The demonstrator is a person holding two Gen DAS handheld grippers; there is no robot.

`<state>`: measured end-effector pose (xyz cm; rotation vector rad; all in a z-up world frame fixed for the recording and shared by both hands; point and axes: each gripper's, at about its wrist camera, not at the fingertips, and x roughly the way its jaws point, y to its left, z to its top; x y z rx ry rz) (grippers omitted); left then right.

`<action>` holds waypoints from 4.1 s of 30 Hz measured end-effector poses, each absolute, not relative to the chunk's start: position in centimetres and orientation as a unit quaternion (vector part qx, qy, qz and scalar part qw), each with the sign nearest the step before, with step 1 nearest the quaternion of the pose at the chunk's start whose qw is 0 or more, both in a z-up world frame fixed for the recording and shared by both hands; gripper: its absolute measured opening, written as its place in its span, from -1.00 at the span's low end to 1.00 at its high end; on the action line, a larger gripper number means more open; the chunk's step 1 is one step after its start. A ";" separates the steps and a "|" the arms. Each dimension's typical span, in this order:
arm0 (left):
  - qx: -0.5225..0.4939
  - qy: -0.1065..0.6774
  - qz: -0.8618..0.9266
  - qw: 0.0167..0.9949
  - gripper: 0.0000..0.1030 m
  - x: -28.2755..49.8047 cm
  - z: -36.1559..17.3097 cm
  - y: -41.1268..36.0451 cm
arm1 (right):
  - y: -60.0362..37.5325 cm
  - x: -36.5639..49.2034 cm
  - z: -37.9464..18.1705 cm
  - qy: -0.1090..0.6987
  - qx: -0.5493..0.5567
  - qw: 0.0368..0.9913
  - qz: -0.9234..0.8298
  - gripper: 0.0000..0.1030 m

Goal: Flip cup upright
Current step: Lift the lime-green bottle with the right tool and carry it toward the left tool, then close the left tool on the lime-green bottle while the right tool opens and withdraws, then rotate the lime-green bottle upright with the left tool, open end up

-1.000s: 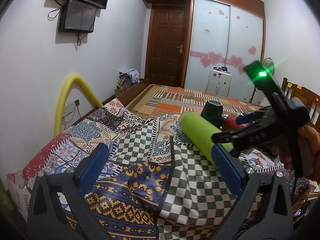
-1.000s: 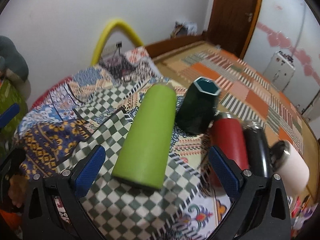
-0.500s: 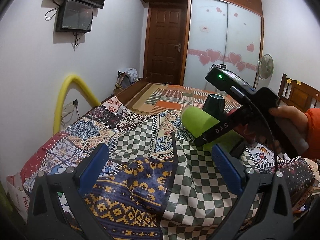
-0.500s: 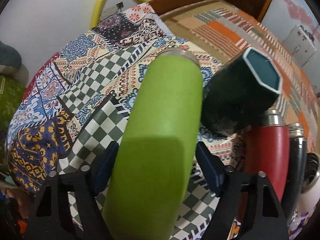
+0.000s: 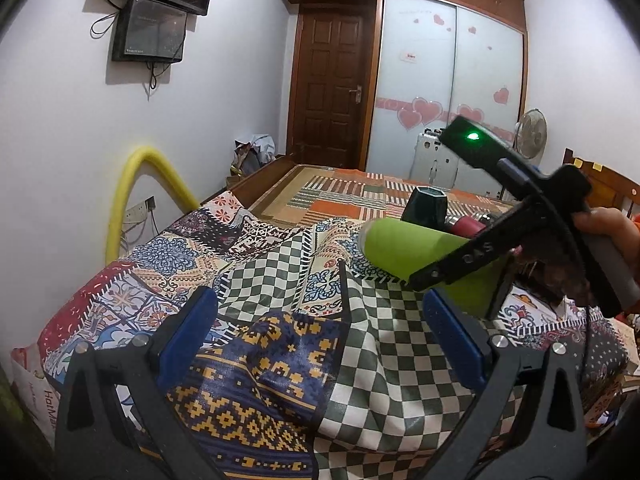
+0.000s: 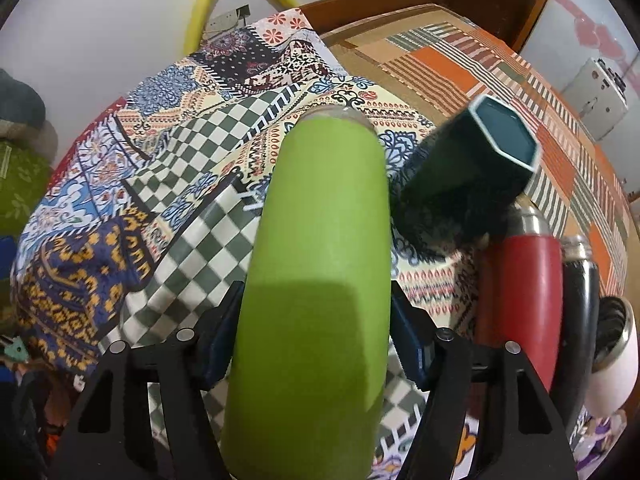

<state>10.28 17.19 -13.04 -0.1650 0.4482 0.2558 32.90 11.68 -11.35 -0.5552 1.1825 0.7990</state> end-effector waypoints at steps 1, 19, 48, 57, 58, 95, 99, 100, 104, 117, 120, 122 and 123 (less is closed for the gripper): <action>-0.084 0.220 0.126 0.964 1.00 10.2 -13.0 17.1 | 11.4 32.7 -11.1 0.533 -0.250 0.722 0.363 0.23; -0.068 0.206 0.097 0.971 1.00 9.8 -10.8 13.2 | 2.7 27.5 -8.3 0.485 -0.207 0.758 0.383 0.20; -0.043 0.259 0.067 0.963 1.00 12.9 -12.4 7.7 | -3.9 26.5 -12.8 0.497 -0.167 0.768 0.367 0.22; -0.035 0.270 0.045 0.961 1.00 14.2 -11.4 6.1 | -5.4 24.4 -11.8 0.463 -0.189 0.783 0.370 0.35; -0.033 0.272 0.039 0.961 1.00 14.5 -11.2 5.7 | -6.1 24.3 -11.5 0.459 -0.183 0.787 0.369 0.35; -0.109 0.537 -0.050 0.835 0.78 27.0 -16.4 -1.8 | -20.8 24.7 -8.3 0.348 -0.048 0.895 0.275 0.53; -0.067 0.533 -0.066 0.841 0.55 25.8 -15.7 -1.7 | -20.6 24.8 -8.8 0.354 -0.042 0.889 0.287 0.53; -0.060 0.532 -0.071 0.841 0.50 25.3 -15.5 -1.4 | -20.4 24.8 -8.9 0.356 -0.042 0.887 0.290 0.52; -0.039 0.529 -0.082 0.844 0.37 24.3 -15.0 -1.0 | -19.3 24.6 -9.7 0.362 -0.047 0.883 0.297 0.52; -0.037 0.479 -0.095 0.872 0.25 20.8 -11.9 2.2 | -18.1 24.6 -8.6 0.352 -0.036 0.884 0.305 0.52; -0.043 0.459 -0.100 0.882 0.23 19.8 -10.3 2.7 | -18.0 24.4 -8.0 0.343 -0.030 0.887 0.307 0.52; -0.048 0.443 -0.105 0.889 0.23 19.0 -9.1 3.3 | -17.9 24.3 -7.6 0.335 -0.027 0.890 0.307 0.52; -0.046 0.437 -0.105 0.892 0.23 18.8 -8.8 3.1 | -17.8 24.2 -7.4 0.332 -0.026 0.891 0.307 0.52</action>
